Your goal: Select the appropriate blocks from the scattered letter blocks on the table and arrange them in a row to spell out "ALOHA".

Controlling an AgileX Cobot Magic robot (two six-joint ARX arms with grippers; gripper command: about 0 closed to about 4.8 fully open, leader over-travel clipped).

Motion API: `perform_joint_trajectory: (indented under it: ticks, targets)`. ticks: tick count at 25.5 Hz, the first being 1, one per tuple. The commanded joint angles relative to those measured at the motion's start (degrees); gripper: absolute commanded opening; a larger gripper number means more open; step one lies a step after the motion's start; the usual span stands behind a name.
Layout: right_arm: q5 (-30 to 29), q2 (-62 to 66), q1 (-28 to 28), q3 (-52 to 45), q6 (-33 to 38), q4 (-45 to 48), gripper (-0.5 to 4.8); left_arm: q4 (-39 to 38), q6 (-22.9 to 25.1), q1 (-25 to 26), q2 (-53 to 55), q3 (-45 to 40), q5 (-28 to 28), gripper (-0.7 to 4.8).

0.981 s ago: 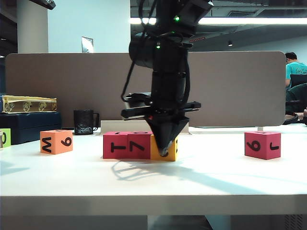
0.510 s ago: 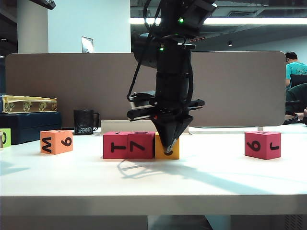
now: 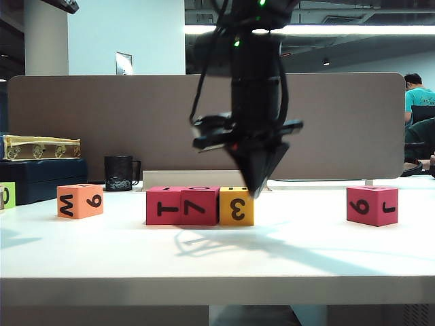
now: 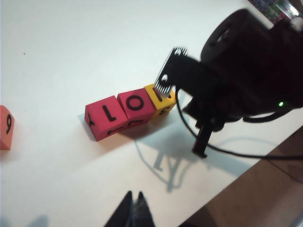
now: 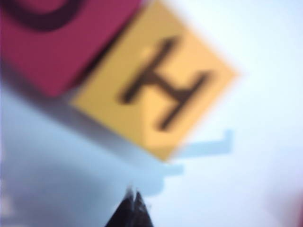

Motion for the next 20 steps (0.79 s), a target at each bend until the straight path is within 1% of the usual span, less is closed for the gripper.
perform_joint_trajectory:
  ticks: [1, 5, 7, 9, 12, 20]
  targets:
    - [1.38, -1.36, -1.64, 0.2, -0.44, 1.22, -0.06, 0.68, 0.2, -0.02, -0.17, 0.28, 0.31, -0.06]
    - [0.94, -0.74, -4.37, 0.15, -0.44, 1.92, -0.06, 0.61, 0.17, -0.02, -0.2, 0.28, 0.33, -0.06]
    - [0.39, -0.59, -6.01, 0.15, -0.44, 5.2, -0.06, 0.52, 0.17, -0.02, -0.2, 0.28, 0.33, -0.06]
    - [-1.01, -0.48, -6.43, 0.15, -0.44, 7.06, -0.06, 0.52, 0.17, -0.02, -0.2, 0.28, 0.35, -0.06]
    - [-4.87, -0.22, -6.91, 0.15, -0.39, 9.22, -0.06, 0.46, 0.17, -0.02, -0.2, 0.28, 0.33, -0.06]
    - [-6.16, 1.2, -6.84, 0.15, -0.04, 10.01, -0.06, 0.35, 0.2, -0.02, -0.22, 0.28, 0.31, -0.06]
